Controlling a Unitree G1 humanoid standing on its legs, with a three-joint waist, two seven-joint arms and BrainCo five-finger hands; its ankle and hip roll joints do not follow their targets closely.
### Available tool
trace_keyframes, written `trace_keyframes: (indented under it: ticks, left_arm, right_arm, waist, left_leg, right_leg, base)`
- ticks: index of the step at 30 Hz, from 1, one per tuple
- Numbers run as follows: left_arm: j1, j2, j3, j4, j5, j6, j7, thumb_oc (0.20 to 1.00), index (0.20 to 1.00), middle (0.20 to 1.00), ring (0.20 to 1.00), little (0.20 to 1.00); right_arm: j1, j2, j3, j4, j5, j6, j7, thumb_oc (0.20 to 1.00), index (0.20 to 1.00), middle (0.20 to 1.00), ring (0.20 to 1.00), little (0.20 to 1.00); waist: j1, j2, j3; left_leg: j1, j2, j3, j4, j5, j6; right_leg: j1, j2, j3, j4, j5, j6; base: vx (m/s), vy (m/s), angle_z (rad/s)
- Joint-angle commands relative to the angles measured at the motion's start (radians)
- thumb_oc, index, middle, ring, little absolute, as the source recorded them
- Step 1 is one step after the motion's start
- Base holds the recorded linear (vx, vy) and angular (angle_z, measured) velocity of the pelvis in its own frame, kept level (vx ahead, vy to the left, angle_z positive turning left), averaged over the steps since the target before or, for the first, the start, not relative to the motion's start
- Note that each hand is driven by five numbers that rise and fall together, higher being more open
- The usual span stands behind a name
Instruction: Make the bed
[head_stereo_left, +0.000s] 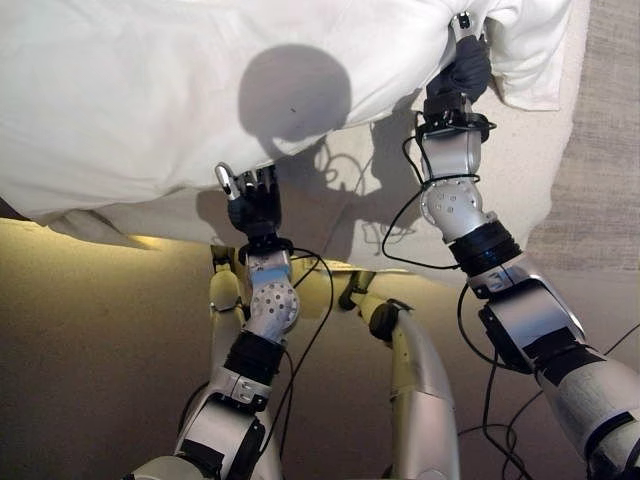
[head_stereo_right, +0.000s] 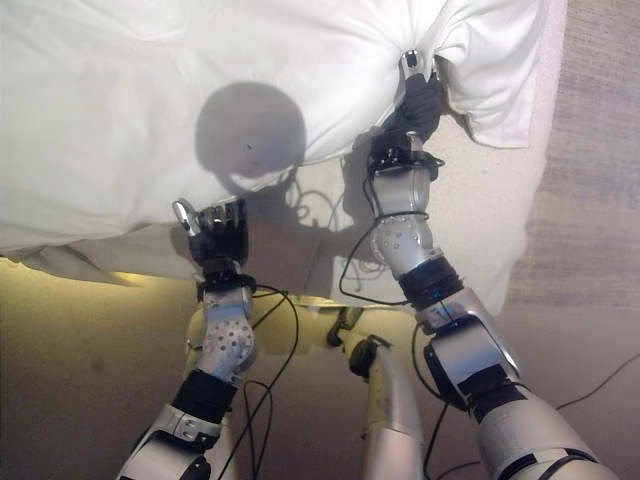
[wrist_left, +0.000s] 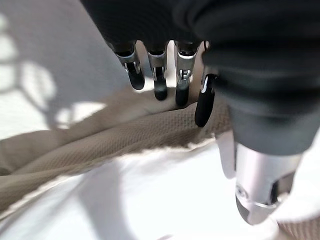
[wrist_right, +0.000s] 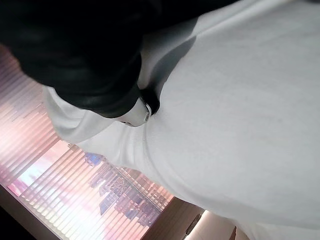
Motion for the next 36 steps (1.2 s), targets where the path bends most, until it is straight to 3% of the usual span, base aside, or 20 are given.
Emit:
trace_keyframes:
  ticks: [1, 12, 20, 30, 31, 32, 36]
  left_arm:
    - [-0.028, 0.076, 0.063, -0.101, 0.128, -0.071, 0.010, 1.000, 1.000, 1.000, 1.000, 1.000]
    - [-0.046, 0.117, 0.121, -0.067, 0.206, -0.075, 0.055, 1.000, 1.000, 1.000, 1.000, 1.000]
    - [-0.105, 0.204, 0.197, 0.002, 0.253, -0.082, 0.107, 1.000, 1.000, 1.000, 1.000, 1.000]
    - [-0.107, 0.219, 0.157, 0.017, 0.297, -0.035, 0.107, 1.000, 1.000, 1.000, 1.000, 1.000]
    - [-0.096, 0.221, 0.153, 0.016, 0.305, -0.024, 0.105, 0.253, 0.253, 0.253, 0.253, 0.253]
    - [-0.093, 0.236, 0.144, 0.025, 0.332, -0.014, 0.109, 0.200, 0.200, 0.200, 0.200, 0.200]
    - [-0.088, 0.252, 0.122, -0.006, 0.373, 0.011, 0.096, 0.200, 0.200, 0.200, 0.200, 0.200]
  right_arm:
    - [-0.033, -0.045, -0.104, -0.122, -0.083, -0.070, 0.025, 0.200, 0.200, 0.200, 0.200, 0.200]
    - [-0.007, -0.053, -0.129, -0.129, -0.099, -0.061, 0.039, 0.200, 0.200, 0.200, 0.200, 0.200]
    - [0.034, -0.057, -0.135, -0.131, -0.113, -0.034, 0.061, 0.200, 0.200, 0.200, 0.200, 0.200]
    - [0.048, -0.054, -0.138, -0.141, -0.143, -0.015, 0.065, 0.200, 0.200, 0.200, 0.200, 0.200]
    - [0.052, -0.058, -0.139, -0.140, -0.142, -0.012, 0.068, 0.200, 0.200, 0.200, 0.200, 0.200]
    - [0.053, -0.065, -0.137, -0.133, -0.146, -0.008, 0.069, 0.200, 0.200, 0.200, 0.200, 0.200]
    - [0.052, -0.072, -0.137, -0.134, -0.149, -0.002, 0.075, 0.200, 0.200, 0.200, 0.200, 0.200]
  waist:
    - [0.022, -0.066, -0.017]
    - [0.010, -0.055, -0.032]
    - [-0.002, -0.039, -0.045]
    - [-0.013, -0.022, -0.050]
    - [-0.013, -0.019, -0.051]
    - [-0.013, -0.015, -0.051]
    - [-0.011, -0.003, -0.050]
  left_leg:
    - [-0.026, -0.018, 0.010, 0.136, -0.158, 0.057]
    - [-0.028, -0.023, 0.023, 0.142, -0.168, 0.063]
    - [-0.035, -0.028, 0.035, 0.165, -0.179, 0.069]
    - [-0.049, -0.037, 0.041, 0.176, -0.183, 0.078]
    - [-0.049, -0.038, 0.043, 0.176, -0.184, 0.079]
    - [-0.049, -0.040, 0.044, 0.178, -0.184, 0.080]
    - [-0.052, -0.043, 0.048, 0.180, -0.184, 0.082]
  right_leg:
    - [0.021, 0.039, 0.019, -0.130, 0.092, 0.125]
    - [0.013, 0.033, 0.041, -0.125, 0.092, 0.123]
    - [0.006, 0.026, 0.061, -0.115, 0.090, 0.123]
    - [-0.009, 0.021, 0.074, -0.109, 0.093, 0.122]
    - [-0.010, 0.021, 0.076, -0.108, 0.093, 0.122]
    - [-0.011, 0.020, 0.078, -0.108, 0.094, 0.121]
    - [-0.014, 0.016, 0.083, -0.107, 0.097, 0.121]
  base:
    - [0.00, 0.000, 0.00]
    - [0.00, 0.006, 0.00]
    - [0.01, 0.032, 0.03]
    - [0.00, 0.014, 0.02]
    - [-0.01, 0.040, 0.00]
    - [-0.01, 0.035, 0.00]
    - [-0.01, 0.027, 0.01]
